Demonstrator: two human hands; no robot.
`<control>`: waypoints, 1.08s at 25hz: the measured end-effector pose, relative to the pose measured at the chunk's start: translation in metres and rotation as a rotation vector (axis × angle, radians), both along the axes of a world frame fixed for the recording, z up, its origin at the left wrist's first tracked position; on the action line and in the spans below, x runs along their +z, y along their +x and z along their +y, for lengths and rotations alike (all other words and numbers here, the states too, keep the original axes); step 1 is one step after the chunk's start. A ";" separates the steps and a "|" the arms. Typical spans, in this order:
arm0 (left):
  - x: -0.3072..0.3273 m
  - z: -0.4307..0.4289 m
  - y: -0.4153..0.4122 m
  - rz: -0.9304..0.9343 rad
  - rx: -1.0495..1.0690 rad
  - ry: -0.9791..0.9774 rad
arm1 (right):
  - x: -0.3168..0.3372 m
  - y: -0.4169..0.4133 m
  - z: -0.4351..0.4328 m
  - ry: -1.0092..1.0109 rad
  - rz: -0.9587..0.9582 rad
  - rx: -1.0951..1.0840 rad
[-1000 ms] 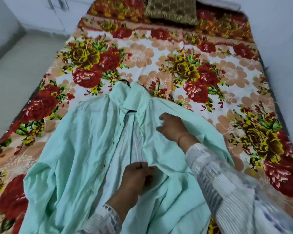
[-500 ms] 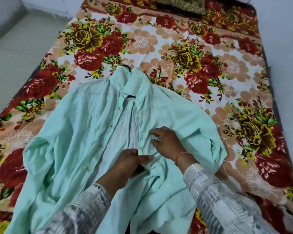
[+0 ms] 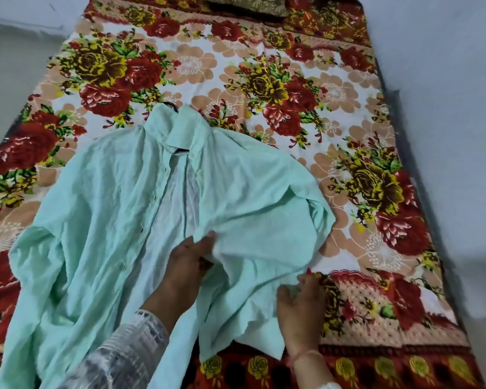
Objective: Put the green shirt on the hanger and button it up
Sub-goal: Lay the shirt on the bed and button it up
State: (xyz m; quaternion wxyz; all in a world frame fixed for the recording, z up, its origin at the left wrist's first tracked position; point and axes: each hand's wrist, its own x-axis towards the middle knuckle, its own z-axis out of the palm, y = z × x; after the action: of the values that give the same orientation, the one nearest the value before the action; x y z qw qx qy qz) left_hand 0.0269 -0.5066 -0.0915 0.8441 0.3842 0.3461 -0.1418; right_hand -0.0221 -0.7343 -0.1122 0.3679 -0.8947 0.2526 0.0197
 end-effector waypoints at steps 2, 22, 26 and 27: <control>-0.006 0.005 0.000 -0.053 0.033 -0.191 | -0.001 -0.019 0.007 0.066 0.135 0.002; -0.014 -0.032 -0.041 -0.178 -0.722 0.958 | 0.000 -0.074 -0.005 0.049 0.145 -0.071; -0.006 -0.023 -0.048 -0.054 -0.345 0.396 | 0.025 -0.078 -0.077 -0.183 -0.106 -0.397; -0.007 -0.019 -0.050 -0.046 -0.321 0.335 | 0.031 -0.078 -0.089 -0.337 -0.154 -0.452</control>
State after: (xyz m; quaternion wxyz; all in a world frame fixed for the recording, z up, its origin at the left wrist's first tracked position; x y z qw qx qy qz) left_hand -0.0232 -0.5260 -0.0987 0.7428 0.5723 0.2800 -0.2057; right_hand -0.0999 -0.8234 -0.0815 0.2273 -0.8630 0.4167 -0.1729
